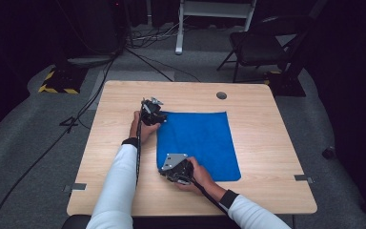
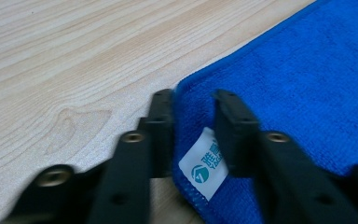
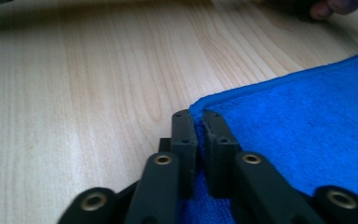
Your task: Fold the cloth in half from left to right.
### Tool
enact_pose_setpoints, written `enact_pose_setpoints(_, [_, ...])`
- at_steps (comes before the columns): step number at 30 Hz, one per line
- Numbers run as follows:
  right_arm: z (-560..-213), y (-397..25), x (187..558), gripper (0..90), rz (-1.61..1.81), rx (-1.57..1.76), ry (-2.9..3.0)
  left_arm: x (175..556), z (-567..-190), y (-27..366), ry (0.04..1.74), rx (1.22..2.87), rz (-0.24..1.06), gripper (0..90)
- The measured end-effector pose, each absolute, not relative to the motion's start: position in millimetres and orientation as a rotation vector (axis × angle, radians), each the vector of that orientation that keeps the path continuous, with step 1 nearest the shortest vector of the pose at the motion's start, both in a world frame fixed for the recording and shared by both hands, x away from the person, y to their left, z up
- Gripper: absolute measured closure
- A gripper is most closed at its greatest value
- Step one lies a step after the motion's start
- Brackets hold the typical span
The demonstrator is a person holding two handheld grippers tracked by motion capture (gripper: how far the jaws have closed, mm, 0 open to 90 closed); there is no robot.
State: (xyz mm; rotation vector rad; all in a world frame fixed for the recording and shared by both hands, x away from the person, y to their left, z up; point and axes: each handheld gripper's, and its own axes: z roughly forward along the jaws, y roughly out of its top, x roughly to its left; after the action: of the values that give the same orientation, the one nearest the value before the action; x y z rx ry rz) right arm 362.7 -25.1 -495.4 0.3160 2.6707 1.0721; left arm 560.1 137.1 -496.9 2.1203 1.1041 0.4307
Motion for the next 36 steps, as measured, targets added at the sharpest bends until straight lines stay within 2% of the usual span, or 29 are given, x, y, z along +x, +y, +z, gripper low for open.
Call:
enact_pose_setpoints(3, [-495.1,-25.8,363.6,87.4,1.066,0.325,2.669,558.8,-493.0,137.6,1.081,2.115,0.433,86.7])
enact_pose_setpoints(4, [-494.7,-25.9,363.7,87.5,1.069,0.328,2.667,558.1,-490.9,137.8,1.078,2.106,0.441,87.2])
enact_pose_setpoints(27, [-472.5,-22.3,362.1,88.1,1.151,0.313,2.628,545.7,-465.0,169.0,1.062,2.094,0.46,87.6])
enact_pose_setpoints(36, [-450.9,-45.3,368.1,88.1,1.174,0.331,2.584,544.0,-450.5,162.3,1.021,2.065,0.477,87.6])
